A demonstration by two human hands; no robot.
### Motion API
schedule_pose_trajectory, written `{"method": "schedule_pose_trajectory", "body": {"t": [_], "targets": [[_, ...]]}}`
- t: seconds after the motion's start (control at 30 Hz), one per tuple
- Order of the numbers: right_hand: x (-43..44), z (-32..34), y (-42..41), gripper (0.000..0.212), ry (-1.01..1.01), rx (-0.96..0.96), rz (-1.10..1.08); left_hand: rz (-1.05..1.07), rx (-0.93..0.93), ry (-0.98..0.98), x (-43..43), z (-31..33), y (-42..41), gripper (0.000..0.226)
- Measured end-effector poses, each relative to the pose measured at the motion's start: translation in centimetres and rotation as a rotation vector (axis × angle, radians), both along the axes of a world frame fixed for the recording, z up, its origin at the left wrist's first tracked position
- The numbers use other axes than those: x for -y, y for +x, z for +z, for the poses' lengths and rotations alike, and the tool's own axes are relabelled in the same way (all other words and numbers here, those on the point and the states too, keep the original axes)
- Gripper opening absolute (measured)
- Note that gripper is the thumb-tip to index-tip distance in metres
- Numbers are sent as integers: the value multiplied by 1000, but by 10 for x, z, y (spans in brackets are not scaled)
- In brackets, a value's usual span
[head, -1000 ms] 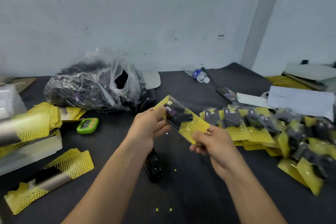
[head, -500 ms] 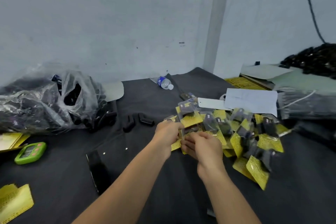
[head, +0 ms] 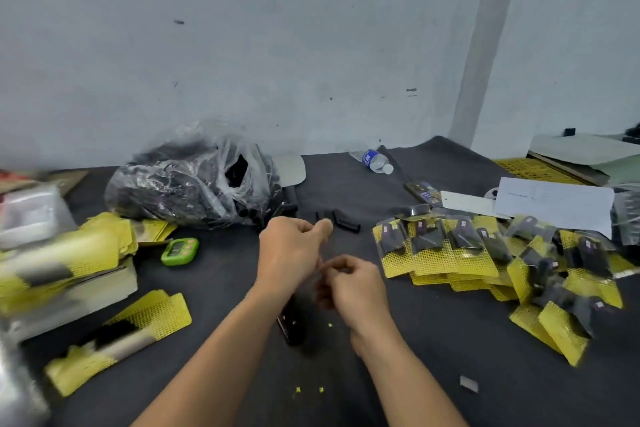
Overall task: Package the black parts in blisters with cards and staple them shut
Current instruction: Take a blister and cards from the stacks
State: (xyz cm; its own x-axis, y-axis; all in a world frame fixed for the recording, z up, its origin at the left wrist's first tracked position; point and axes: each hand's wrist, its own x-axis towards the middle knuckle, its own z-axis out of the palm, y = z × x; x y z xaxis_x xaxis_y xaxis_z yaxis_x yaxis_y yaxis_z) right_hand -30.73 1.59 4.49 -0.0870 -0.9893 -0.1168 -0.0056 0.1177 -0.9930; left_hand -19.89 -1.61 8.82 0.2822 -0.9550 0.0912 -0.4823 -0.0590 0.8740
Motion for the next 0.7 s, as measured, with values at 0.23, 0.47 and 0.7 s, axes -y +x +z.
{"method": "schedule_pose_trajectory", "body": {"t": [0.23, 0.47, 0.7], "targets": [[-10, 29, 113, 24, -71, -125, 337, 407, 397, 82, -56, 27, 117, 37], [-25, 51, 233, 12, -229, -419, 511, 585, 598, 109, -115, 43, 234, 21], [-22, 68, 309, 24, -409, -634, 741, 566, 593, 279, -152, 38, 323, 47]]}}
